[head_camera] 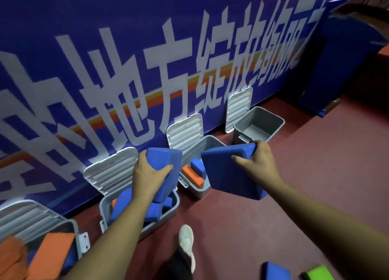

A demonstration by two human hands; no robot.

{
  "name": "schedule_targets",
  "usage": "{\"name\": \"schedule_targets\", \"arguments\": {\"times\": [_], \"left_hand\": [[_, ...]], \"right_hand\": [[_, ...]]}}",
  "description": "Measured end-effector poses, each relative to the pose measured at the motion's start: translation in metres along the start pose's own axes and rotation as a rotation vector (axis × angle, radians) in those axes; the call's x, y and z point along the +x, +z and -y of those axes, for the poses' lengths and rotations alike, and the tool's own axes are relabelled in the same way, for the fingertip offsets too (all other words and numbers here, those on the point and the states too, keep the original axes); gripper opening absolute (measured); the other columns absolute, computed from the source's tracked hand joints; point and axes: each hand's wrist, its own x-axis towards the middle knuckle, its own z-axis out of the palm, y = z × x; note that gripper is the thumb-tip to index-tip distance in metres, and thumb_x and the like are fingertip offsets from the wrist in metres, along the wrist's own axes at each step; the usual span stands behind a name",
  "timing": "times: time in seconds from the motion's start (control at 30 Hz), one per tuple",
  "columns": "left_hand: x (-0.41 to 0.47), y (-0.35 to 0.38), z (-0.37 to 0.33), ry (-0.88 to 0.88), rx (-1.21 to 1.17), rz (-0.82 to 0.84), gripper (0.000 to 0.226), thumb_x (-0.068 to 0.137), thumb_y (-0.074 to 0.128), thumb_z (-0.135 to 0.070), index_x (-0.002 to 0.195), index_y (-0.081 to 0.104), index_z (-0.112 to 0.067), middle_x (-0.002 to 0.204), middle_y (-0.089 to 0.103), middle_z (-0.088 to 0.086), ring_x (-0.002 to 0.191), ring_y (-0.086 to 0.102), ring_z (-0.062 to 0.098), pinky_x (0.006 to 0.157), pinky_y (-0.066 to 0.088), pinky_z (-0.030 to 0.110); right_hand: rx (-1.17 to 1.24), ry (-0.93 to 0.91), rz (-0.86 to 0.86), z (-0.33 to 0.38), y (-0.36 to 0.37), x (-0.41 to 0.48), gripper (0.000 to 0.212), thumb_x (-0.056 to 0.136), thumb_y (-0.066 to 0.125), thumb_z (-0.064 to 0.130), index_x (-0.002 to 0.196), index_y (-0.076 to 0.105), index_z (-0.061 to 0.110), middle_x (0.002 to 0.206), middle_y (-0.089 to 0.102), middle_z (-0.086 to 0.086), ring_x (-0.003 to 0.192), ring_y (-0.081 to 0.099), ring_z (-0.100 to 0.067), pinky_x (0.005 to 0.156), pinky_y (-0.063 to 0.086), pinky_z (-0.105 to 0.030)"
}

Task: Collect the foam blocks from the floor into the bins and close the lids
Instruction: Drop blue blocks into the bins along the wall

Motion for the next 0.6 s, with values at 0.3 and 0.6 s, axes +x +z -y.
{"name": "schedule_targets", "arguments": {"times": [0.3, 0.6], "left_hand": [[0.215, 0.163, -0.101, 0.101, -0.018, 0.193, 0.072, 0.072, 0.081, -0.031, 0.132, 0.042, -0.021, 0.124, 0.057, 0.002, 0.109, 0.055, 0.027, 0.080, 0.044, 0.034], [0.345, 0.296, -0.175, 0.072, -0.028, 0.224, 0.074, 0.070, 0.082, -0.037, 0.131, 0.042, -0.023, 0.121, 0.057, -0.001, 0.106, 0.056, 0.022, 0.079, 0.044, 0.032]], "right_hand": [[-0.042, 0.118, -0.076, -0.039, 0.007, 0.209, 0.053, 0.069, 0.082, 0.038, 0.106, 0.051, 0.016, 0.107, 0.054, -0.002, 0.091, 0.057, -0.012, 0.072, 0.043, -0.024], [-0.161, 0.154, -0.003, -0.093, -0.015, 0.394, 0.048, 0.073, 0.081, 0.034, 0.104, 0.049, 0.016, 0.105, 0.051, -0.003, 0.086, 0.053, -0.010, 0.065, 0.037, -0.020]]}}
